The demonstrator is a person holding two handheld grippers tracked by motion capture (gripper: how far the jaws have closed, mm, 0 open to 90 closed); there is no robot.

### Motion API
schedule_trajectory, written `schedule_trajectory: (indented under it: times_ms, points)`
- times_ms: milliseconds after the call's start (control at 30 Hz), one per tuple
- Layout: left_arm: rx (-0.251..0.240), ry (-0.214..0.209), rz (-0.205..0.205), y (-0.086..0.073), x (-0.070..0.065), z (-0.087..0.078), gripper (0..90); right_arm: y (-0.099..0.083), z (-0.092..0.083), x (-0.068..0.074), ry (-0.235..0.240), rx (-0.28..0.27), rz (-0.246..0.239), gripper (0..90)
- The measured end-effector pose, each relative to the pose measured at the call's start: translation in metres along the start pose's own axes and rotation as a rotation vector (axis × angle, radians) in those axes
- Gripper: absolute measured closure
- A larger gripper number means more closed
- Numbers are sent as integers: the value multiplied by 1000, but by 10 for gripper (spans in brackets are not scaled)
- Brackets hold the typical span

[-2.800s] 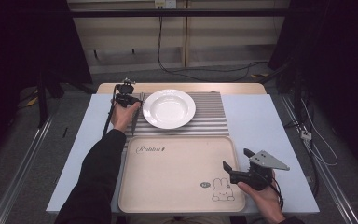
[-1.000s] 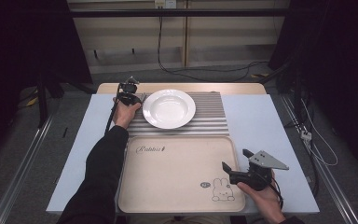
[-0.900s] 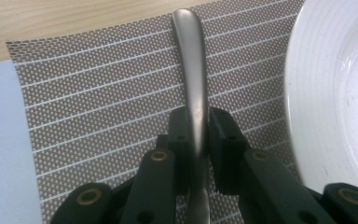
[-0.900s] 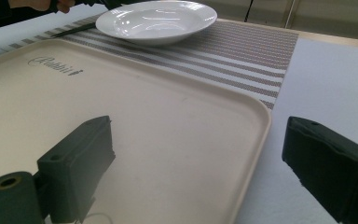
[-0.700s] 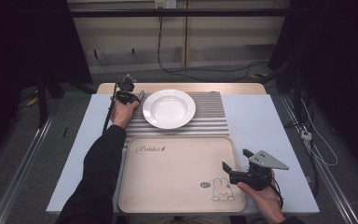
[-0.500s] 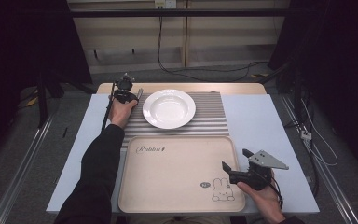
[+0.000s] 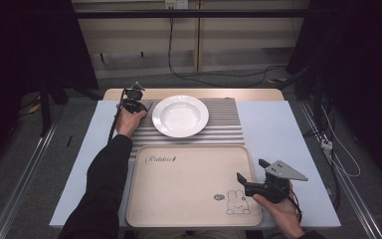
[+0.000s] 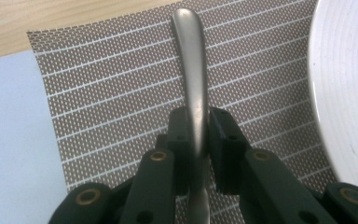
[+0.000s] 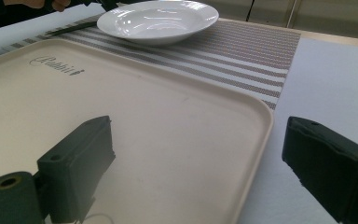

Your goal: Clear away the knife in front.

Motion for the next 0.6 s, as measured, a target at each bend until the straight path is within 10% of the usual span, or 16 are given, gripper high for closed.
schedule_trajectory:
  times_ms: [600]
  points:
    - [2, -13, 1, 1, -6, -6, 799, 0, 1, 0, 1, 1, 1, 87]
Point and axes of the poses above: each handheld gripper's, and its own axes: z roughly forward along the jaws, y roughly out of its top, x roughly to its left, the point moved 9 cm from there along z, roughly forward along the jaws, and after that the axes turned 4 degrees about y, right-handed, at the moved point
